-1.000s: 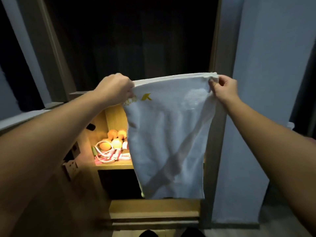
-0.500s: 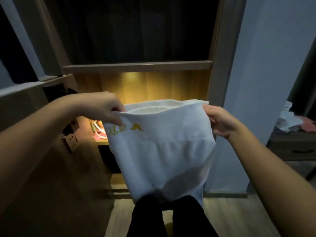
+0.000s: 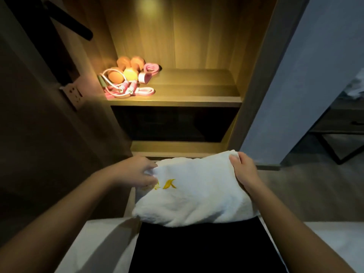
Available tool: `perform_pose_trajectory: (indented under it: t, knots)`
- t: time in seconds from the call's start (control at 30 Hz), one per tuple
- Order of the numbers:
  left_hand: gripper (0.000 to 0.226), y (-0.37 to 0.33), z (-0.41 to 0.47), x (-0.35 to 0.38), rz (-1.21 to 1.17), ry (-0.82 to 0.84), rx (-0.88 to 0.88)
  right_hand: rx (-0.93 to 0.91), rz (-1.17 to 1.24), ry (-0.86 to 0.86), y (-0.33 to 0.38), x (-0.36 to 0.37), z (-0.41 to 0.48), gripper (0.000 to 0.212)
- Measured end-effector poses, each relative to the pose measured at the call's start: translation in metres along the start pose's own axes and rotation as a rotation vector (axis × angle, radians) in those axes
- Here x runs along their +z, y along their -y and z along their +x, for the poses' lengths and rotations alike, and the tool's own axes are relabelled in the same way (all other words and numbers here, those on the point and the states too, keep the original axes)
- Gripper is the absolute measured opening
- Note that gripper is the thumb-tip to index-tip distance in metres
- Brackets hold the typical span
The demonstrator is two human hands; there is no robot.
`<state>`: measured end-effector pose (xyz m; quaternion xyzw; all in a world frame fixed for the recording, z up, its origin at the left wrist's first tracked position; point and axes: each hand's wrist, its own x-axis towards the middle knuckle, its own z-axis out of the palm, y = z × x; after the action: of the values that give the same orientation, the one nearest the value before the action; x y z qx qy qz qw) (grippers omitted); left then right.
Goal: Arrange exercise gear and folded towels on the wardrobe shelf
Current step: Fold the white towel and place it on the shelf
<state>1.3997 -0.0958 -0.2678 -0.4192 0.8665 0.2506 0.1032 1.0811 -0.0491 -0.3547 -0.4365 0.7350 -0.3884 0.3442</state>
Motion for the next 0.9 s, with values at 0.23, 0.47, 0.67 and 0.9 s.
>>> perform_pose_trajectory:
  t: [0.23,0.47,0.67,0.9]
  knots:
    - [0.019,0.004,-0.020,-0.012,-0.342,-0.225,-0.144,-0.084,0.127,-0.089,-0.022,0.006,-0.015,0.014]
    - [0.015,-0.013,-0.019,-0.016,0.185,0.171,-0.161,-0.149,0.139,-0.131,-0.026,0.007,-0.026,0.018]
    - [0.015,-0.012,-0.028,-0.008,0.238,-0.120,-0.125,-0.225,0.208,-0.241,-0.018,-0.002,-0.029,0.016]
    - [0.018,0.013,-0.045,-0.004,-0.148,-0.395,0.014,-0.212,0.306,-0.300,-0.013,-0.003,-0.024,0.017]
